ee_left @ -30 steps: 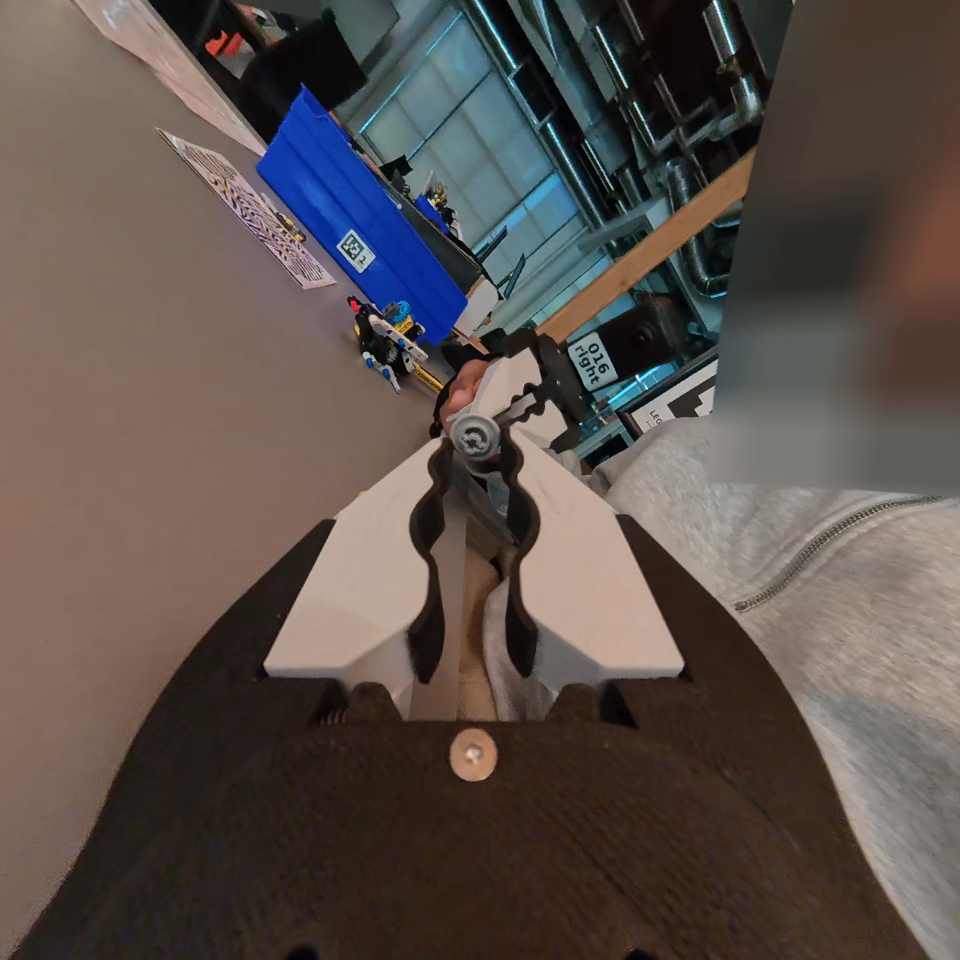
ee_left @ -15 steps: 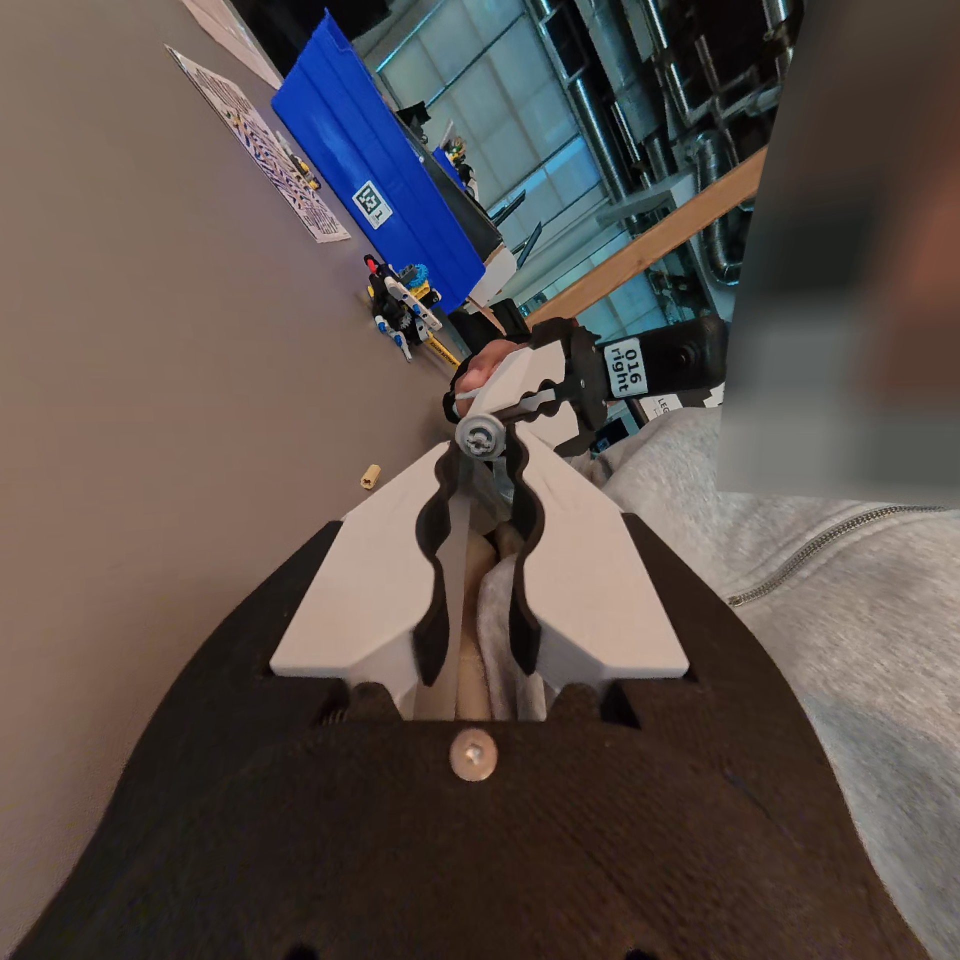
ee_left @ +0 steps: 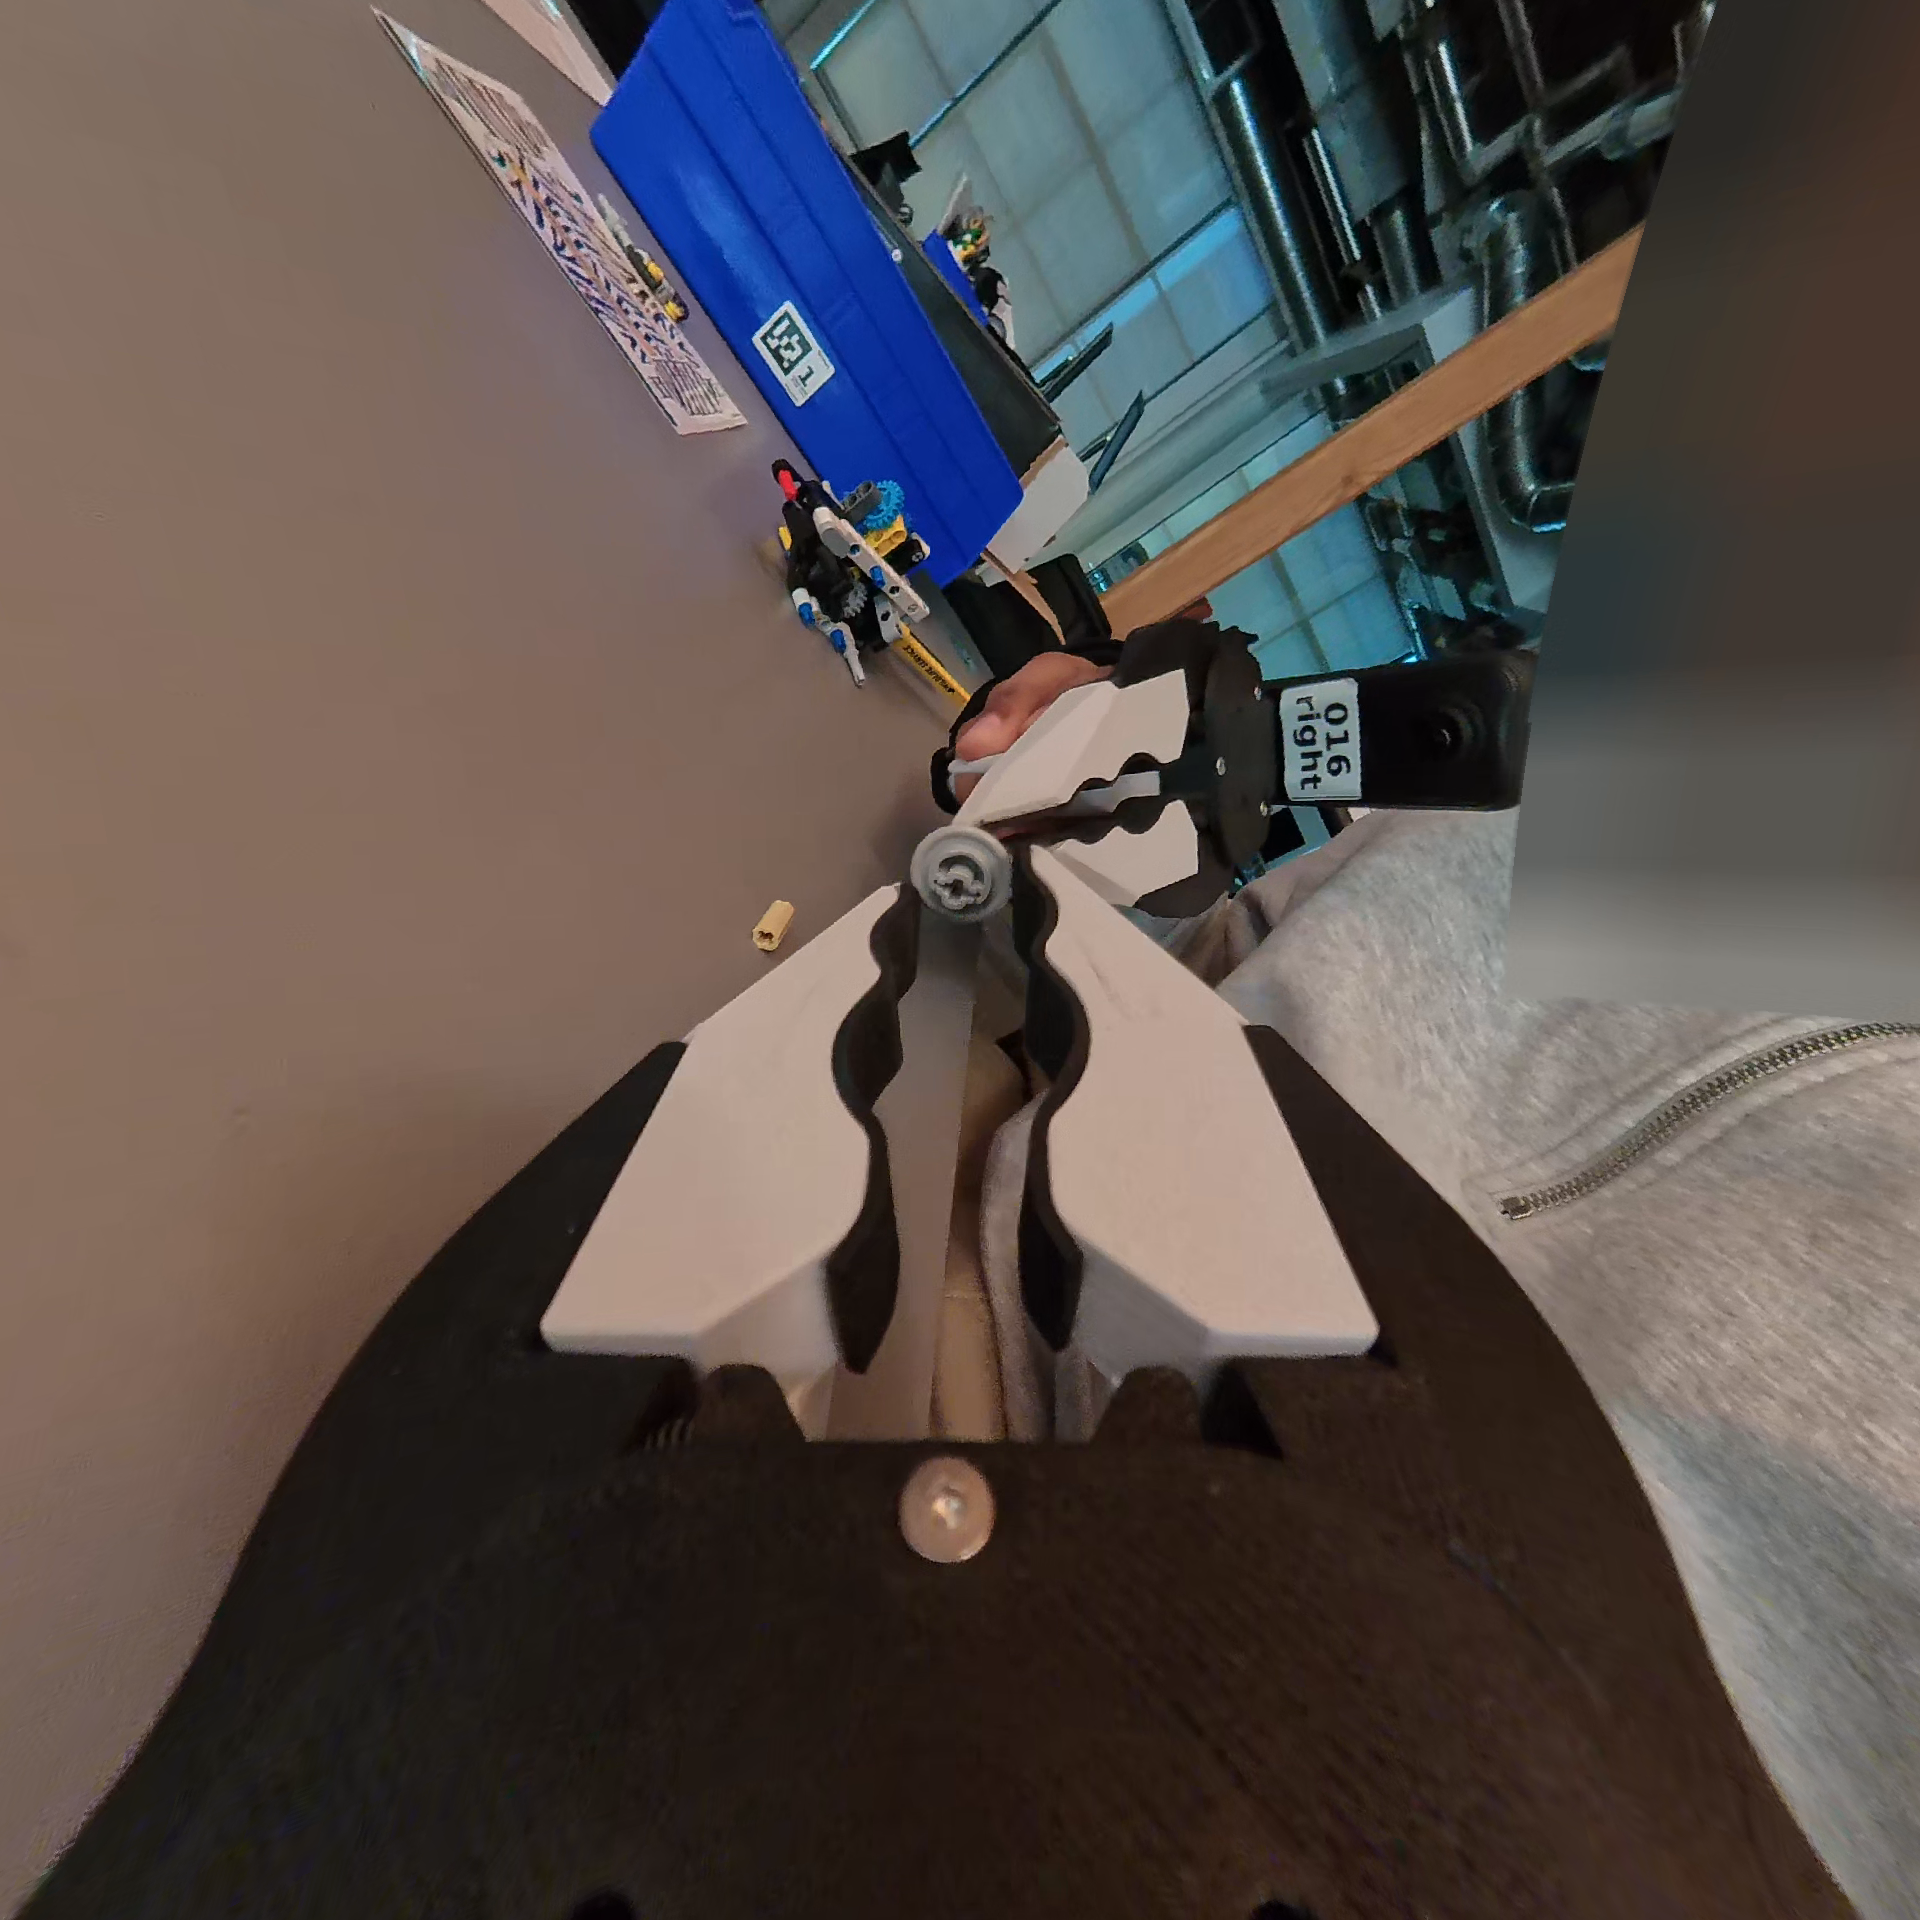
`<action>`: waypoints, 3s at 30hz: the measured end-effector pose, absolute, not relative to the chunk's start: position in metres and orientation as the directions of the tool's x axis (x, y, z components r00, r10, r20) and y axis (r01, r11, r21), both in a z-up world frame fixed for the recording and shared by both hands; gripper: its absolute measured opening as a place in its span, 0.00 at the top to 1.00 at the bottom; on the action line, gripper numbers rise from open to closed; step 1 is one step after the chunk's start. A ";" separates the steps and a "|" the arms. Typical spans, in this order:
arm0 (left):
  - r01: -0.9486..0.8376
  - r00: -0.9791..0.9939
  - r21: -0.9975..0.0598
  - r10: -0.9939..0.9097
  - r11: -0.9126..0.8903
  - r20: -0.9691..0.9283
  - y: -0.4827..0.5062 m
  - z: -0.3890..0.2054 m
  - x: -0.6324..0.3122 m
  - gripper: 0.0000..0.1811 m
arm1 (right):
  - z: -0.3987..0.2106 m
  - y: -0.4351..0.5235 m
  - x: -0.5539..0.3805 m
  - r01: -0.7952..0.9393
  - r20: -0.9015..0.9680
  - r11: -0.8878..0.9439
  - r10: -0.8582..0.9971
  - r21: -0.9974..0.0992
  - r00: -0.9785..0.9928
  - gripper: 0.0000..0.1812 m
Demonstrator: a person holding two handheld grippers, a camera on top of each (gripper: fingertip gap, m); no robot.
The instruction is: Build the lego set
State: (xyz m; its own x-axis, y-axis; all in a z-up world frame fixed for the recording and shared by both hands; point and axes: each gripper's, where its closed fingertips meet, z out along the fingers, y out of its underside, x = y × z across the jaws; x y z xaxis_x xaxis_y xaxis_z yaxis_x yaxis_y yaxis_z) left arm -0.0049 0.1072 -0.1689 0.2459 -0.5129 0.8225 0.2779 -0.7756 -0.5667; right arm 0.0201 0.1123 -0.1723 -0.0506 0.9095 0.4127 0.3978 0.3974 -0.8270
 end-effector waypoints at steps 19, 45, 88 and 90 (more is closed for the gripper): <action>0.151 0.414 -0.630 -0.530 -0.762 0.740 0.106 -0.191 -0.004 0.90 | -0.194 0.110 0.022 0.486 0.383 0.384 0.918 -0.785 -0.107 0.99; 0.104 0.371 -0.644 -0.571 -0.758 0.732 0.098 -0.189 0.002 0.90 | -0.188 0.100 0.025 0.405 0.169 0.219 0.973 -0.888 -0.156 0.99; -0.063 0.849 -0.991 -0.528 -0.120 0.010 0.137 -0.143 -0.015 0.56 | -0.141 0.140 0.012 0.026 -0.557 -0.558 0.830 -0.829 0.040 0.99; -0.135 0.848 -0.985 -0.527 -0.107 -0.059 0.136 -0.147 -0.009 0.54 | -0.140 0.139 0.010 -0.001 -0.648 -0.648 0.762 -0.762 0.002 0.99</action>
State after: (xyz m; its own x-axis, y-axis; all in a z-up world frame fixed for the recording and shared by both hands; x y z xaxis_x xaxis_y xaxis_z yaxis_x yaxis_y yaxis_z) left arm -0.0086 0.1357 -0.1466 0.8479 -0.5268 -0.0588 -0.1345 -0.1066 -0.9852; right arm 0.0103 0.1393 -0.1397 0.0019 0.7620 -0.6476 -0.0014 -0.6476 -0.7620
